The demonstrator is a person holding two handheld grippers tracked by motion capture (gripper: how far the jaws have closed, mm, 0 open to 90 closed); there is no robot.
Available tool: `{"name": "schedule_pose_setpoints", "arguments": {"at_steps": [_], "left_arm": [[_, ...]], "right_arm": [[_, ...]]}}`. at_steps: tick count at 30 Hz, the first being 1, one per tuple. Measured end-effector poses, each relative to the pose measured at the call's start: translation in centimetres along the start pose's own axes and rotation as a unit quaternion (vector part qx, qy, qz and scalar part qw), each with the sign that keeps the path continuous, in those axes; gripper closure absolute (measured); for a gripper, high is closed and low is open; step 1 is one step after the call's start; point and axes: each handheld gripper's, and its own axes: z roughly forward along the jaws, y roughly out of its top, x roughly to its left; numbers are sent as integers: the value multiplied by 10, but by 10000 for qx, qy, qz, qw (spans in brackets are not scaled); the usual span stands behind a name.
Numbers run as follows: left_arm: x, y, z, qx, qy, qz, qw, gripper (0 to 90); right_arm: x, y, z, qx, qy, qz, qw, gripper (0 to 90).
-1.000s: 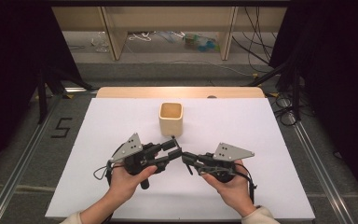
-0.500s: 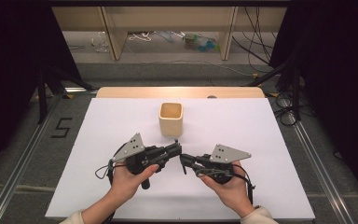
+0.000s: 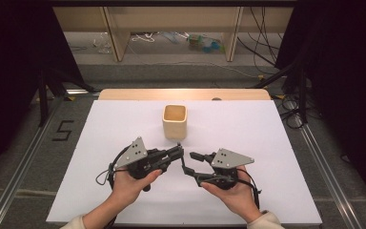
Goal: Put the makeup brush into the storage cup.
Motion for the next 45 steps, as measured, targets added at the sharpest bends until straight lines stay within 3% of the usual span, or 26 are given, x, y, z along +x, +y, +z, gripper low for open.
{"name": "schedule_pose_setpoints", "arguments": {"at_steps": [7, 20, 29, 32, 33, 34, 35, 36, 45], "left_arm": [[3, 1, -5, -21, 166, 132, 9998, 837], [10, 4, -18, -69, 355, 181, 9992, 837], [15, 5, -21, -96, 433, 207, 9988, 836], [16, 6, -23, -108, 471, 207, 9986, 837], [16, 6, -24, -102, 474, 228, 9986, 837], [16, 6, -24, -109, 489, 222, 9985, 837], [16, 6, -24, -111, 507, 212, 9984, 837], [17, 6, -25, -113, 516, 222, 9984, 837], [17, 5, -29, -124, 610, 268, 9977, 837]], "right_arm": [[-4, -2, -3, -7, -163, 54, 9999, 325], [-20, -2, -28, -232, -388, 78, 9989, 221], [-32, -9, -54, -484, -667, 67, 9966, 182], [-34, -11, -63, -404, -767, 130, 9962, 178], [-34, -13, -64, -466, -777, 167, 9957, 178], [-36, -13, -66, -531, -877, 51, 9947, 176], [-35, -14, -68, -464, -856, 142, 9951, 175], [-36, -15, -68, -546, -888, 43, 9945, 168], [-35, -20, -73, -491, -1059, 79, 9931, 163]]}}
